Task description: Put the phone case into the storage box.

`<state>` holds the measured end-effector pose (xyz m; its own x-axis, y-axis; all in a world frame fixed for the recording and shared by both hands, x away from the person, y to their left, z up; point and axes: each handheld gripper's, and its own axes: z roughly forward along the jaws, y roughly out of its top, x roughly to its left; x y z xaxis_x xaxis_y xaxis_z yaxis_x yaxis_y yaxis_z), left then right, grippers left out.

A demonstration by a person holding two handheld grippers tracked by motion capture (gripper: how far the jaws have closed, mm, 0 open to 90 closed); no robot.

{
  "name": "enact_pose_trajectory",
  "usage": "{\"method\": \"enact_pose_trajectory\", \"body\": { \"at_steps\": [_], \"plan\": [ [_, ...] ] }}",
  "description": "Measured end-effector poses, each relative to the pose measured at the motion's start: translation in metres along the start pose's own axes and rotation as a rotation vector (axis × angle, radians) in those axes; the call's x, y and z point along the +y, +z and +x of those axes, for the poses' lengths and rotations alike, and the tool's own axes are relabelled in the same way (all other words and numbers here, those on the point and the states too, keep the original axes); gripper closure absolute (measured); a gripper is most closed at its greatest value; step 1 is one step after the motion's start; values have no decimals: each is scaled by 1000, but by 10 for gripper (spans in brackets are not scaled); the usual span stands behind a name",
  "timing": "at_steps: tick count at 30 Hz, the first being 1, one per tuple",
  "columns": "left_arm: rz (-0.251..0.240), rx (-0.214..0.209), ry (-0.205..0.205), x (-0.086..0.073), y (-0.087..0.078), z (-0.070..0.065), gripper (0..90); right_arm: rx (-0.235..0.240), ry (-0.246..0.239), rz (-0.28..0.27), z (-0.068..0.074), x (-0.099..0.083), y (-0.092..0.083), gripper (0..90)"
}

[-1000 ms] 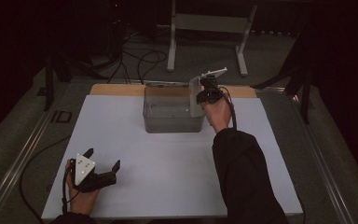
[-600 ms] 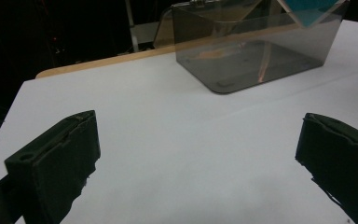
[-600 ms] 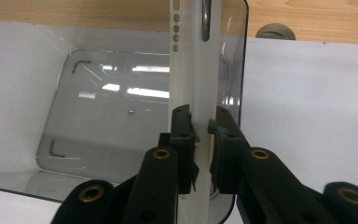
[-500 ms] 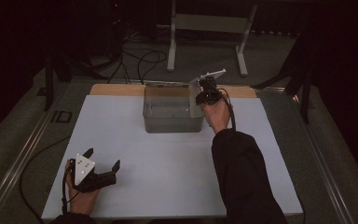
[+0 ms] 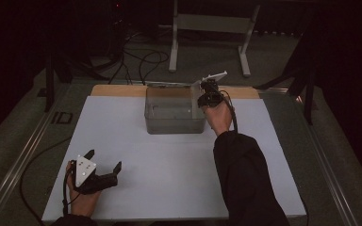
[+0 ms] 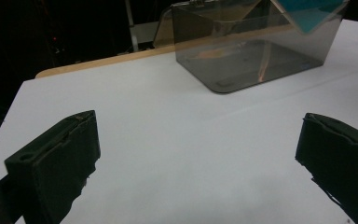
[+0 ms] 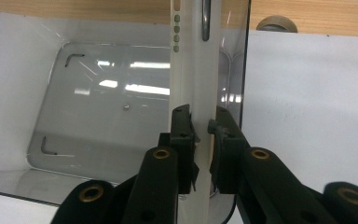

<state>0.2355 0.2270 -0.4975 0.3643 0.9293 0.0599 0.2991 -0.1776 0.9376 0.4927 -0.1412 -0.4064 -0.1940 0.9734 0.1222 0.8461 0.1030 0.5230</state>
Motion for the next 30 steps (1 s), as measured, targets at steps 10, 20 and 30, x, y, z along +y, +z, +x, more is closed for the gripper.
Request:
{"method": "enact_pose_trajectory", "body": {
  "at_steps": [10, 20, 30],
  "plan": [
    [0, -1, 0, 0, 0, 0, 5, -6, 6, 8, -1, 0, 4, 819],
    [-2, -1, -2, 0, 0, 0, 6, -12, 5, 21, 0, 0, 9, 818],
    [-3, 0, -3, 0, -1, 0, 6, -27, 3, 39, 2, -1, 16, 817]
  ]
}}
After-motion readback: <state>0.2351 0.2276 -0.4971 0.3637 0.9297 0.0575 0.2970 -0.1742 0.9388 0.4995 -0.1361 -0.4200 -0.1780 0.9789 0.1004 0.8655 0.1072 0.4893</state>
